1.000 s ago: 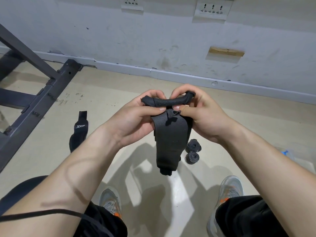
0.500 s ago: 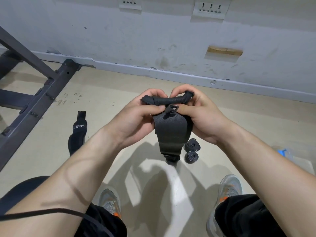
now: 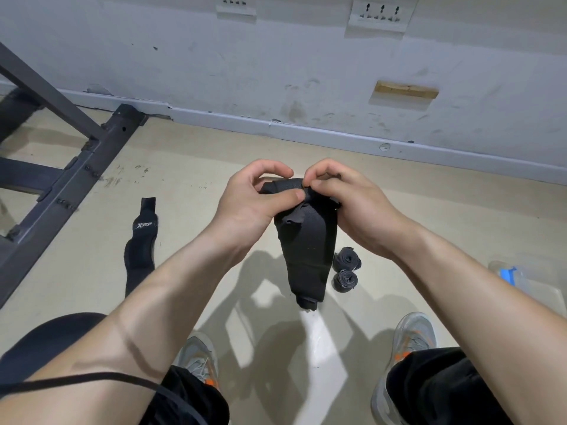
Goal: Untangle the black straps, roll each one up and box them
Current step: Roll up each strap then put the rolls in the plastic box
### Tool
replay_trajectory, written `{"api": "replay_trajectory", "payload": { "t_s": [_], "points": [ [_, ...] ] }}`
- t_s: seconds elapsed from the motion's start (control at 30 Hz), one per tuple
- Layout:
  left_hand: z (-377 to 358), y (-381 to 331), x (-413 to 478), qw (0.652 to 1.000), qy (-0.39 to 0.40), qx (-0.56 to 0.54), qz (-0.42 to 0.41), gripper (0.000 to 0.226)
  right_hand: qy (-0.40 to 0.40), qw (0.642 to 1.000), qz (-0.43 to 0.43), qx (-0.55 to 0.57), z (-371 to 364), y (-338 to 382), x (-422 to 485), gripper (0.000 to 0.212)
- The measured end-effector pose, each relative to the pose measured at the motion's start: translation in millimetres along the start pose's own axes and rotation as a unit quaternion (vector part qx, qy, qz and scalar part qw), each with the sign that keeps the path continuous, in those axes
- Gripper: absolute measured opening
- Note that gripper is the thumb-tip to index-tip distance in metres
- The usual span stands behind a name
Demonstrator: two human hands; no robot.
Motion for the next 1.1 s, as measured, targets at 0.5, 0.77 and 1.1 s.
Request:
{"api": "replay_trajectory", "payload": {
  "t_s": [0.5, 0.77, 1.1],
  "points": [
    [8.3, 13.7, 1.3, 0.971, -0.121, -0.207, -0.016, 0.035, -0.192, 0.938, 0.008, 0.29, 13.6, -20.2, -12.1, 0.029],
    [5.4, 13.4, -3.6, 0.972, -0.184, -0.143, -0.017, 0.031, -0.265, 0.942, -0.045, 0.201, 25.2, -29.3, -16.1, 0.031],
    [4.0, -5.1, 0.2, 0.964, -0.21, 0.133, -0.092, 0.039, -0.277, 0.936, -0.03, -0.213, 35.9, 3.7, -13.7, 0.017]
  ]
}}
Point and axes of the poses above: each hand's wrist, its own x-axis towards the middle knuckle, its own z-axis out of the back of the hand, y = z × x, the point moved 9 cm from there along x, towards the middle knuckle, and after that the axes turned 11 degrees about y, right-handed, at the moved point
